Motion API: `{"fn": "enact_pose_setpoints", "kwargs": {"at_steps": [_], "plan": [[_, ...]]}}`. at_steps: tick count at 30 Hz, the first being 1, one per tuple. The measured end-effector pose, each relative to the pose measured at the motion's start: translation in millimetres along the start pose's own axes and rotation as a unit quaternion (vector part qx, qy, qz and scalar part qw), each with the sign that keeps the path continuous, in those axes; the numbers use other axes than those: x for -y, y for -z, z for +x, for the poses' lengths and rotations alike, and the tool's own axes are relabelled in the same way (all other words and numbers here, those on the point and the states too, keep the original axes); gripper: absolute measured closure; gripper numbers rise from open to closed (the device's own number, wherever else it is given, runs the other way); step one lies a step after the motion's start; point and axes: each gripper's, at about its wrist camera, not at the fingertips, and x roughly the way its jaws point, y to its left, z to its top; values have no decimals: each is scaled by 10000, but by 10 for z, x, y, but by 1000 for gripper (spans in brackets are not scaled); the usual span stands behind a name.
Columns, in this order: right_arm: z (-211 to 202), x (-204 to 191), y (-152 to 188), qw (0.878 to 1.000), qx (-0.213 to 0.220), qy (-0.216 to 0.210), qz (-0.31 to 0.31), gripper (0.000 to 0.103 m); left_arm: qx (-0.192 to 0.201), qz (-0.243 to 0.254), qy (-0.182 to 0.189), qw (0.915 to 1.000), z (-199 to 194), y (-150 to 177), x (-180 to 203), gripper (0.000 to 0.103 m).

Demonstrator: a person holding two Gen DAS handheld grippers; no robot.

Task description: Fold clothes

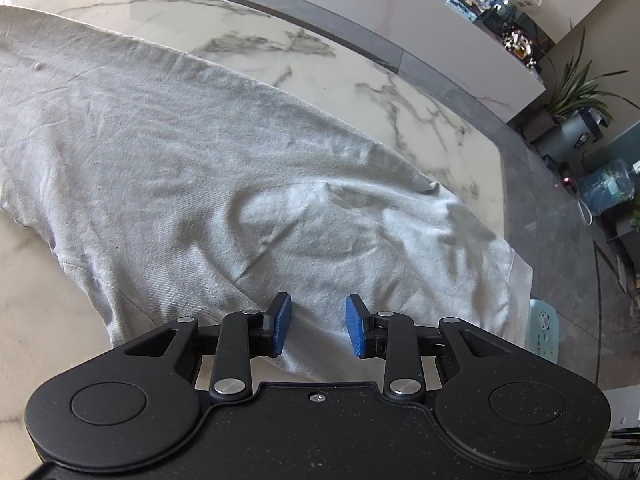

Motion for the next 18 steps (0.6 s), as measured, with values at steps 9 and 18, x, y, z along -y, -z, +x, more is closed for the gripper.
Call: {"fn": "enact_pose_setpoints", "kwargs": {"at_steps": [9, 18], "plan": [[25, -36, -44, 9999, -27, 14, 153, 74, 235, 27, -85, 9997, 141, -18, 3, 90], [-108, -13, 54, 9997, 130, -18, 185, 74, 1180, 2096, 475, 9695, -374, 571, 630, 83]]}}
